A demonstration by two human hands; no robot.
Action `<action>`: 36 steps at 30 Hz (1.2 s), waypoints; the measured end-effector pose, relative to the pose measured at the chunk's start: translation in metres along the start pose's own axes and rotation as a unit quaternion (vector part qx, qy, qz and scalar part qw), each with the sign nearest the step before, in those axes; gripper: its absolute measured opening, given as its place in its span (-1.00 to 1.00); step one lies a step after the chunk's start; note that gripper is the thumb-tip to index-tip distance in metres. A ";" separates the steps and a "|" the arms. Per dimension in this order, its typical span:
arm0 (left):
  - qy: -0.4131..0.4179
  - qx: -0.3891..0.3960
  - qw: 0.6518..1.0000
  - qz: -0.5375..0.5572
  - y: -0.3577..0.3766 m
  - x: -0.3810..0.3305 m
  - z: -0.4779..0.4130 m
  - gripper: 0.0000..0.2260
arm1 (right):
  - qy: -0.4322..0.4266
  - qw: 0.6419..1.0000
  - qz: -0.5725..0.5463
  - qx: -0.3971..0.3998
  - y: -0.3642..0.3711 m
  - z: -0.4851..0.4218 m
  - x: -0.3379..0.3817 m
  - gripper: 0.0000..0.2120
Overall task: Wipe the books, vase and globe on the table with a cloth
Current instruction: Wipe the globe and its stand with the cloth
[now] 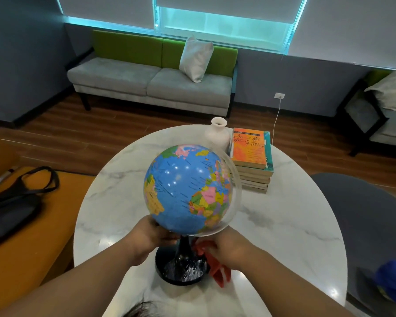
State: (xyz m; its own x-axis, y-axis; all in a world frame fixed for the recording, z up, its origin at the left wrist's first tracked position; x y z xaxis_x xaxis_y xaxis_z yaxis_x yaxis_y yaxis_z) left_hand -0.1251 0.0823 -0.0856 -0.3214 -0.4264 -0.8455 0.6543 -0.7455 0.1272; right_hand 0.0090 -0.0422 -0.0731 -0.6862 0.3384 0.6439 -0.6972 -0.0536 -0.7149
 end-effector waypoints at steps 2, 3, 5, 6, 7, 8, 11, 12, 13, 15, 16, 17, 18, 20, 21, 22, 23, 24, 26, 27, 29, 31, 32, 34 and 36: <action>0.008 -0.001 1.000 0.001 0.006 0.000 0.004 -0.59 | 0.023 0.999 0.020 -0.009 -0.002 -0.001 -0.005 -0.81; 0.009 -0.004 1.000 0.010 0.007 0.000 0.004 -0.59 | 0.038 0.999 0.017 -0.016 -0.001 -0.003 -0.009 -0.85; 0.014 -0.005 0.999 0.028 0.008 0.000 0.005 -0.59 | 0.031 0.998 0.024 -0.044 -0.002 -0.006 -0.010 -0.80; 0.016 -0.003 0.999 0.033 0.007 0.000 0.005 -0.59 | 0.020 0.999 0.026 -0.035 0.003 -0.007 -0.009 -0.76; 0.018 -0.001 0.999 0.034 0.005 0.000 0.005 -0.59 | 0.013 1.000 0.021 -0.017 0.007 -0.007 -0.007 -0.76; 0.018 0.000 0.999 0.031 0.005 0.000 0.006 -0.59 | 0.024 1.000 0.014 0.007 0.009 -0.006 -0.005 -0.78; 0.015 -0.007 1.000 0.023 0.007 0.001 0.006 -0.52 | 0.068 0.996 -0.022 0.050 0.012 -0.003 -0.014 -0.78; 0.015 -0.011 1.000 0.017 0.008 0.002 0.006 -0.49 | 0.071 0.996 -0.034 0.047 0.010 -0.003 -0.014 -0.75; 0.015 -0.016 1.000 0.014 0.008 0.001 0.006 -0.48 | 0.069 0.995 -0.060 0.024 0.007 -0.004 -0.015 -0.78; 0.016 -0.022 0.999 0.028 0.008 0.001 0.007 -0.51 | 0.040 0.997 -0.069 -0.010 0.002 -0.002 -0.007 -0.87; 0.016 -0.021 0.999 0.037 0.008 0.001 0.007 -0.52 | 0.039 0.998 -0.054 0.003 0.003 -0.001 -0.004 -0.86; 0.016 -0.020 0.999 0.040 0.008 0.000 0.008 -0.53 | 0.043 0.998 -0.039 0.026 0.006 -0.001 -0.005 -0.84; 0.013 -0.018 0.999 0.039 0.009 0.000 0.008 -0.54 | 0.060 0.996 -0.033 0.053 0.007 0.000 -0.006 -0.83; 0.012 -0.018 0.999 0.034 0.012 -0.001 0.008 -0.59 | 0.119 0.985 -0.042 0.119 0.013 0.003 -0.017 -0.84; 0.011 -0.018 0.999 0.032 0.013 -0.001 0.009 -0.61 | 0.127 0.982 -0.036 0.132 0.015 0.002 -0.022 -0.85; 0.010 -0.018 0.999 0.033 0.014 -0.002 0.009 -0.60 | 0.120 0.987 -0.037 0.105 0.013 0.000 -0.027 -0.86; 0.011 -0.021 0.999 0.037 0.014 -0.002 0.009 -0.58 | 0.101 0.992 -0.048 0.063 0.010 -0.002 -0.027 -0.84; 0.014 -0.023 0.999 0.039 0.013 -0.002 0.009 -0.56 | 0.072 0.995 -0.057 0.031 0.006 -0.001 -0.022 -0.82; 0.017 -0.017 0.999 0.038 0.011 -0.001 0.008 -0.53 | 0.014 1.000 -0.007 0.022 0.008 0.002 -0.012 -0.83; 0.016 -0.014 0.999 0.037 0.012 -0.001 0.008 -0.55 | -0.004 1.000 0.003 0.014 0.006 0.002 -0.012 -0.82; 0.016 -0.009 0.999 0.028 0.015 -0.001 0.008 -0.64 | 0.028 0.999 -0.040 -0.001 -0.005 0.003 -0.016 -0.89; 0.017 -0.008 1.000 0.018 0.017 -0.003 0.008 -0.68 | 0.067 0.993 -0.092 -0.011 -0.011 0.002 -0.020 -0.86; 0.012 -0.016 1.000 0.019 0.016 -0.003 0.007 -0.65 | 0.085 0.992 -0.097 -0.017 -0.010 0.000 -0.025 -0.86; -0.001 -0.032 0.998 0.048 0.010 0.000 0.006 -0.66 | 0.072 0.995 -0.065 -0.011 -0.007 -0.002 -0.022 -0.87; -0.008 -0.031 0.998 0.060 0.005 0.003 0.003 -0.72 | 0.068 0.996 -0.043 0.033 0.003 -0.003 -0.020 -0.87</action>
State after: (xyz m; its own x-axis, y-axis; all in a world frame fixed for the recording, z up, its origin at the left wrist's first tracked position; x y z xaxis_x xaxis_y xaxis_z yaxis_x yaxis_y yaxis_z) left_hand -0.1247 0.0756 -0.0855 -0.2480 -0.5194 -0.8178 0.7297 -0.6554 0.1950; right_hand 0.0214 -0.0462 -0.0893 -0.5926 0.4675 0.6560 -0.7670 -0.0787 -0.6368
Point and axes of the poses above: each hand's wrist, its own z-axis away from the middle knuckle, its own y-axis out of the palm, x = y × z, the point moved 6 cm from there along -z, towards the middle knuckle, and after that the axes turned 3 degrees about -y, right-handed, at the moved point
